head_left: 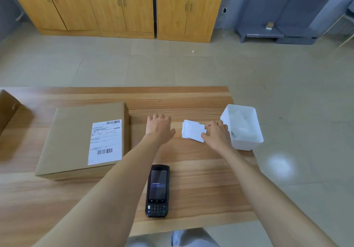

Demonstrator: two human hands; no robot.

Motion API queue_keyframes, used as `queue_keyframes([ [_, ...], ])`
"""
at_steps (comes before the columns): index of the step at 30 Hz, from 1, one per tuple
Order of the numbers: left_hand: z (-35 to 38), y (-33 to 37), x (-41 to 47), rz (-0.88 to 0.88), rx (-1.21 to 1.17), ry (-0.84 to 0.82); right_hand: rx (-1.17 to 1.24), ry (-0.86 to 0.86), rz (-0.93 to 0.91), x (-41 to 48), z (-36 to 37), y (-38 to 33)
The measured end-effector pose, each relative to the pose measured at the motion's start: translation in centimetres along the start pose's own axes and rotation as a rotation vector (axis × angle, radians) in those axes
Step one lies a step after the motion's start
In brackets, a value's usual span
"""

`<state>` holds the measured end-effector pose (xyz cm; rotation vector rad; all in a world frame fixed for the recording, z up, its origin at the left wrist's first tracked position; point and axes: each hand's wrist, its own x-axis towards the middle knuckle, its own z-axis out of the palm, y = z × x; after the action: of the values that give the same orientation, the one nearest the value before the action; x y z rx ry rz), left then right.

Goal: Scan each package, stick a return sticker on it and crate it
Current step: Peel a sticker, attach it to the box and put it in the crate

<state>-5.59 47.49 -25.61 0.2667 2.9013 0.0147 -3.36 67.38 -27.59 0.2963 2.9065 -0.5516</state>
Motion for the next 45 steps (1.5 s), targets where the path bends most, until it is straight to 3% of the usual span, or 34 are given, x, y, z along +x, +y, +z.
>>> queue_keyframes([
  [10, 4.0, 1.3, 3.2, -0.094, -0.024, -0.13, 0.011, -0.204, -0.068, 3.8, 3.6, 1.8],
  [18, 7.7, 1.3, 5.0, -0.131, -0.04, -0.234, -0.135, -0.226, -0.12, 5.6, 6.2, 2.3],
  [33, 7.8, 1.2, 5.7, -0.132, -0.043, -0.25, -0.159, -0.137, -0.249, 6.4, 6.3, 2.9],
  [38, 5.4, 1.1, 6.1, -0.103, -0.034, -0.21, -0.236, -0.016, -0.146, 6.1, 4.8, 2.3],
  [45, 0.7, 1.5, 6.0, -0.046, -0.031, -0.092, -0.043, 0.12, -0.017, 6.5, 0.3, 0.4],
])
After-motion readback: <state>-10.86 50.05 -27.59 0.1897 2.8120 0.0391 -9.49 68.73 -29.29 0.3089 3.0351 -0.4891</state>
